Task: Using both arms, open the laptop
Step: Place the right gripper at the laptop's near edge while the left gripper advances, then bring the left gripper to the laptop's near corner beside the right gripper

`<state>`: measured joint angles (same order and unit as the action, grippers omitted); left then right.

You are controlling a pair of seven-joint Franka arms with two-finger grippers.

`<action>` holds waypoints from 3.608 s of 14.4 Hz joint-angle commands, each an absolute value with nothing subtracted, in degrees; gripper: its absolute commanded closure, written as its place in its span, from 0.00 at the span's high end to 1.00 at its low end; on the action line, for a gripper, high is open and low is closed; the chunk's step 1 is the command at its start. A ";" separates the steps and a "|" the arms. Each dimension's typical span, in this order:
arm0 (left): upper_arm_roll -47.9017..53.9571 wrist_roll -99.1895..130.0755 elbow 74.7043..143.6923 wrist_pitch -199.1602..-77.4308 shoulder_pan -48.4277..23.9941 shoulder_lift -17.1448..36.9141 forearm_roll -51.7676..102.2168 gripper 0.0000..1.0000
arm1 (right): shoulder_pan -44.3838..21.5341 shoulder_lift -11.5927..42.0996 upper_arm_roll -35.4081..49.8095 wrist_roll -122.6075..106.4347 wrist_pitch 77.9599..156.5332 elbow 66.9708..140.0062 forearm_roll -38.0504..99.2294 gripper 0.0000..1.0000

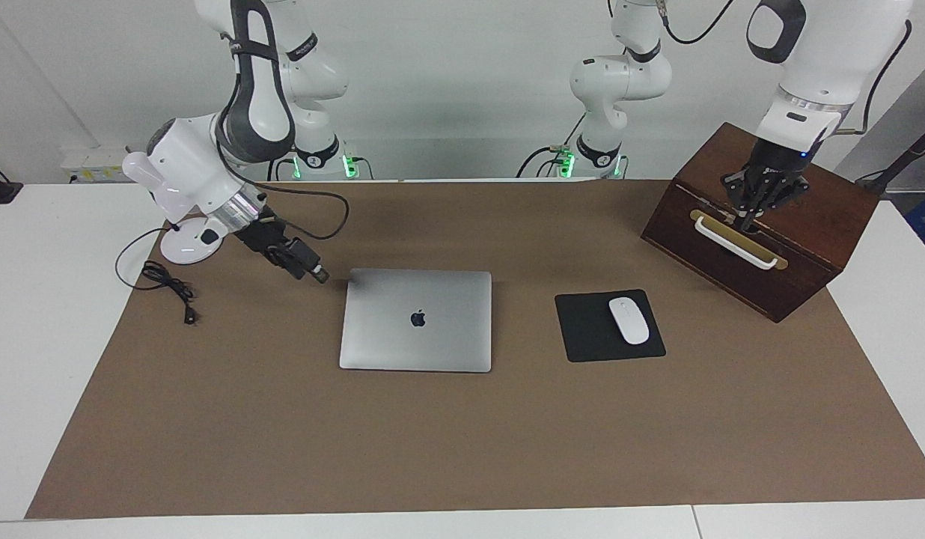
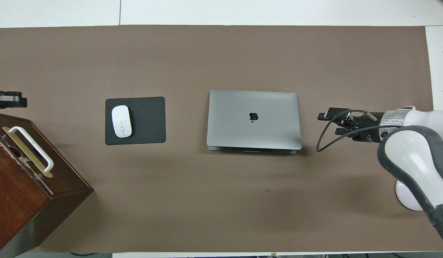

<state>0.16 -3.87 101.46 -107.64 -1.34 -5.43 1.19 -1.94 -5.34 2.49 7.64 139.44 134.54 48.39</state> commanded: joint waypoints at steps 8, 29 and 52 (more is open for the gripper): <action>-0.44 -4.92 121.98 -131.46 -6.58 -13.18 3.43 0.00 | -22.92 -10.28 2.90 41.44 162.75 144.14 52.56 1.00; -0.53 -9.23 150.73 -188.42 -23.11 -3.79 3.34 0.00 | -30.51 -5.54 4.13 50.45 178.24 149.77 53.00 1.00; -0.62 -9.32 146.87 -200.74 -37.70 11.07 2.73 0.00 | -29.79 -2.99 4.13 46.32 177.72 147.22 53.00 1.00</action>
